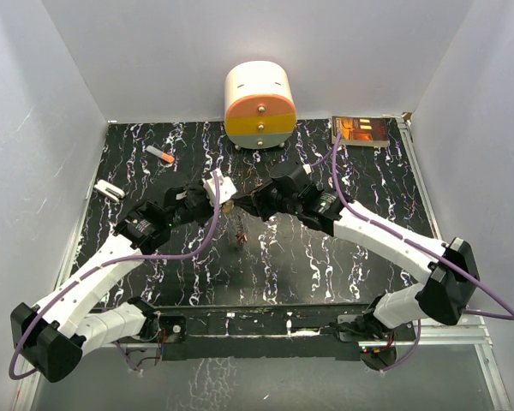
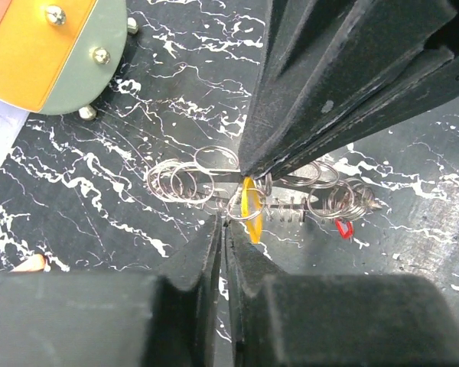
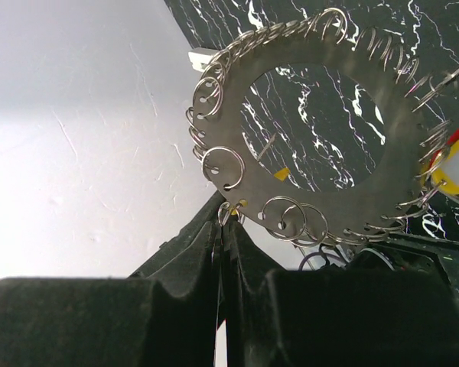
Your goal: Put the keys on the keyring
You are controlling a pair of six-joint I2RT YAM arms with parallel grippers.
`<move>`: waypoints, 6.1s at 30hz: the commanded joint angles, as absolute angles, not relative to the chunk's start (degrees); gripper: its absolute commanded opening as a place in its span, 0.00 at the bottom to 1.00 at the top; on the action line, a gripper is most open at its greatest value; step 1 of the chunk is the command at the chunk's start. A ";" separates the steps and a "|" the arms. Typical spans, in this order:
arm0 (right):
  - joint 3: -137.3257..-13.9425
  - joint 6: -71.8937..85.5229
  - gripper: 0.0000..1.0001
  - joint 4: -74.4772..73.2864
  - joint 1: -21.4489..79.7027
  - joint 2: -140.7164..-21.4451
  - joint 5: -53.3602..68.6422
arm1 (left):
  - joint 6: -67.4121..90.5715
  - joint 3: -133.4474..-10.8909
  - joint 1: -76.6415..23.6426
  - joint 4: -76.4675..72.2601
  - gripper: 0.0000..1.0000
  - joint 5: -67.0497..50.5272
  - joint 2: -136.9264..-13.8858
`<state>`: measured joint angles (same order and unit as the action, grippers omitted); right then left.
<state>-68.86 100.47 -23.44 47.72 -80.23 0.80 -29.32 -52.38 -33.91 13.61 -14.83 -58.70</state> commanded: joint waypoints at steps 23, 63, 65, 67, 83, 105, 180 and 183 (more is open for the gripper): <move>-68.71 102.19 0.08 -17.56 47.46 -76.12 -0.13 | -20.51 -60.62 -33.76 17.76 0.34 -21.58 -57.77; -70.93 101.87 0.08 -17.58 47.42 -76.55 1.56 | -22.72 -55.84 -33.75 11.82 0.26 -23.04 -60.08; -70.84 101.96 0.08 -17.40 47.50 -76.48 1.69 | -22.68 -55.61 -33.80 11.63 0.25 -22.86 -60.10; -70.75 102.05 0.08 -17.21 47.50 -76.47 1.96 | -22.70 -55.56 -33.75 11.54 0.23 -22.77 -60.06; -70.26 102.39 0.08 -16.25 47.43 -76.60 2.43 | -22.46 -55.14 -33.80 11.00 0.00 -22.45 -59.97; -68.08 101.86 0.08 -16.80 47.46 -74.63 -1.33 | -22.78 -55.38 -33.76 11.26 0.00 -22.26 -59.25; -57.07 31.45 0.46 -36.71 43.80 -59.92 9.47 | -27.73 -67.14 -19.07 30.16 0.00 -39.15 -69.60; -52.63 35.62 0.43 -36.75 43.79 -54.92 8.58 | -29.67 -66.30 -19.23 32.54 0.00 -41.43 -70.54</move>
